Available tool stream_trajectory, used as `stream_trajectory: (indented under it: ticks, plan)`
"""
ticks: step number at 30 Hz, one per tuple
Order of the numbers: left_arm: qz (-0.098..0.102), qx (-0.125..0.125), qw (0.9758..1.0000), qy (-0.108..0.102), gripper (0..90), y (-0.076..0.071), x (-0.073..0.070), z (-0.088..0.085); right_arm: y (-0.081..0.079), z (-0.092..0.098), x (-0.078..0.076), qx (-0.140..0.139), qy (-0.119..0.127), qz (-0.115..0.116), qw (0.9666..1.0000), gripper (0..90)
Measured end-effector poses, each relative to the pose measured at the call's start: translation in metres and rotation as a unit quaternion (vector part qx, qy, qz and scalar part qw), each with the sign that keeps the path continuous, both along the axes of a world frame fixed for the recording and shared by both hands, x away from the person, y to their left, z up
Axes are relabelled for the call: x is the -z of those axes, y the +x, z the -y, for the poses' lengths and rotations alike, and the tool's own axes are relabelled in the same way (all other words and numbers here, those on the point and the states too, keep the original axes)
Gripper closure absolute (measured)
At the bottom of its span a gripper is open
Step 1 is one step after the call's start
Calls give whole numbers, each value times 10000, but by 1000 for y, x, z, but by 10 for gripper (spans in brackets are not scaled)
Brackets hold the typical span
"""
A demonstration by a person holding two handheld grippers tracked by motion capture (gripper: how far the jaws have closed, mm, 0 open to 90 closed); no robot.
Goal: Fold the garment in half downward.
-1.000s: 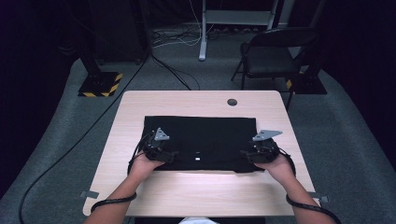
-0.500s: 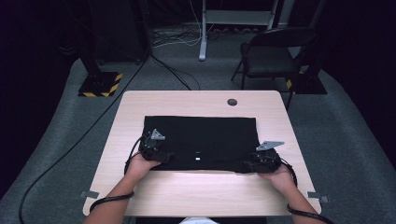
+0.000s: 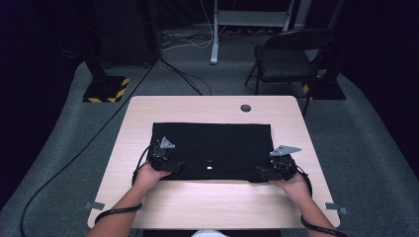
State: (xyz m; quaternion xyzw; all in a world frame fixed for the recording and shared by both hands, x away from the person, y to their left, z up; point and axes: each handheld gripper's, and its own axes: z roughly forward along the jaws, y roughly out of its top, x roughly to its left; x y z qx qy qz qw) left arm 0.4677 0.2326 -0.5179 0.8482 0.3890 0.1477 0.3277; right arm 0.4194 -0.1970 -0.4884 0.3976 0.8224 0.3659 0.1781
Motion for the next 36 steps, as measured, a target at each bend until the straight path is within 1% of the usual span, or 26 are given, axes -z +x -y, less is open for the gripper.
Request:
stream_trajectory:
  ticks: [1, 2, 3, 4, 5, 6, 7, 8, 9, 12, 24, 36]
  plan:
    - [5, -7, 10000, 4, 162, 0, 0, 0, 2, -4, 2, -39, -41, -11, 10000, 249]
    - [18, -16, 10000, -2, 162, -1, 0, 0, 4, -7, 5, -63, -108, -96, 9999, 255]
    - [30, -20, 10000, -5, 162, -1, 0, 0, 7, -9, 10, -105, -249, -203, 9994, 260]
    - [32, -24, 10000, -15, 162, -1, 1, 0, 10, -10, 16, -143, -443, -288, 9985, 267]
    - [35, -25, 10000, -16, 162, -1, 1, 0, 11, -9, 22, -181, -538, -326, 9979, 263]
    - [35, -21, 10000, -21, 162, -1, 1, 0, 11, -6, 23, -201, -405, -301, 9985, 266]
    - [37, -18, 10000, -25, 161, -1, 1, 0, 12, -4, 22, -182, -331, -366, 9986, 266]
    - [45, -9, 10000, -31, 161, -1, 1, 0, 12, -2, 23, -169, -289, -394, 9987, 264]
    - [50, -4, 10000, -36, 160, -1, 1, 0, 11, -1, 24, -183, -267, -362, 9988, 262]
    - [64, -8, 10000, -52, 158, -1, 1, 0, 9, -1, 25, -223, -288, -257, 9990, 259]
    - [89, -29, 9999, -86, 156, -2, 2, 0, 9, 1, 27, -216, -193, -238, 9993, 258]
    - [86, -28, 9999, -84, 156, -1, 2, 0, 9, 0, 27, -183, -203, -250, 9993, 255]
